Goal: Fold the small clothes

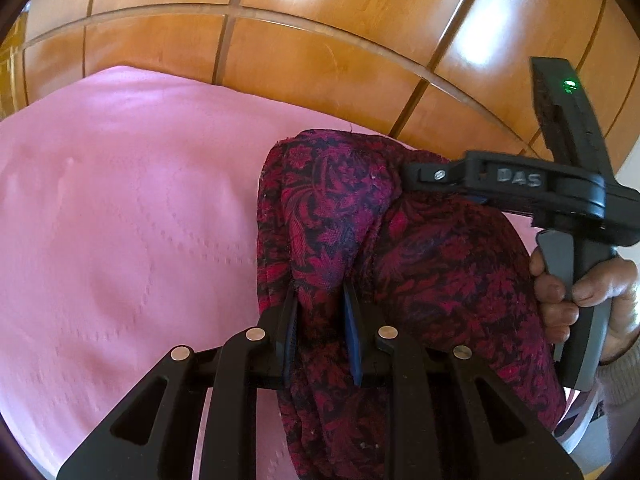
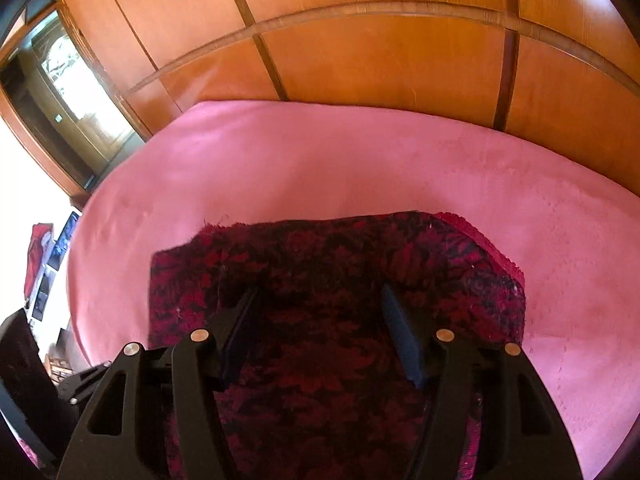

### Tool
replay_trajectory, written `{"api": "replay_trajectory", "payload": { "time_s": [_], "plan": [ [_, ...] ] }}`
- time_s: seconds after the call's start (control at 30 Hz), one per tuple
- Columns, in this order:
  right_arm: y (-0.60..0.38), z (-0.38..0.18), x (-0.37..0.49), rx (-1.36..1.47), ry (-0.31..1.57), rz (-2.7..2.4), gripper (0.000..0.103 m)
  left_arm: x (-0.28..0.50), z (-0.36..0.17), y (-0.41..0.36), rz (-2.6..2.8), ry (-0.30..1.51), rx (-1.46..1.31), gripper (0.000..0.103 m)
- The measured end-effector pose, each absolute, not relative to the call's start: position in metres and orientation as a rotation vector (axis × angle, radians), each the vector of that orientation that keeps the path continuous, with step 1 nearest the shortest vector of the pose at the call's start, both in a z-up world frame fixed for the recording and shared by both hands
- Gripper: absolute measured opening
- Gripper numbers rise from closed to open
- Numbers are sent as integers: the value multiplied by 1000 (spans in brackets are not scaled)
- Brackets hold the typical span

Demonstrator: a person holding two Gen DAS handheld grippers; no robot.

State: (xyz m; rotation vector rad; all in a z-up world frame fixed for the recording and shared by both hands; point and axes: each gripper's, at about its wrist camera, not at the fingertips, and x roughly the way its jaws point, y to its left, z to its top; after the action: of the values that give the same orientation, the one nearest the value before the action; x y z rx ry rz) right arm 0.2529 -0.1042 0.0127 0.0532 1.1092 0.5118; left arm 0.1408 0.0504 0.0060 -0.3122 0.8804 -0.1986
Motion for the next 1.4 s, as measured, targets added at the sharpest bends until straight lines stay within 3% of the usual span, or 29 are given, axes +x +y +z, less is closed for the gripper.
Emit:
{"api": "replay_trajectory", "payload": {
  "time_s": [0.17,0.33,0.63,0.83,0.97,1.2,1.4],
  "plan": [
    [-145,39,209,188,976,604,94,133,14,54,-180,867,-310,22],
    [-200,38,179,329,911,561,100,129,17,54,-170,852,-292,22],
    [-253,-47,147,690,1107,717,101,123,8,68,-199,834,-346,24],
    [-228,-63,158,704,1135,831,100,128,-16,100,-308,833,-584,24],
    [-223,-37,154,631,1089,835,78,126,-24,109,-391,805,-744,22],
    [-256,24,121,535,916,803,73,149,1,51,-558,781,-746,22],
    [-368,42,96,609,795,621,73,205,38,-78,-752,838,-553,22]
  ]
}}
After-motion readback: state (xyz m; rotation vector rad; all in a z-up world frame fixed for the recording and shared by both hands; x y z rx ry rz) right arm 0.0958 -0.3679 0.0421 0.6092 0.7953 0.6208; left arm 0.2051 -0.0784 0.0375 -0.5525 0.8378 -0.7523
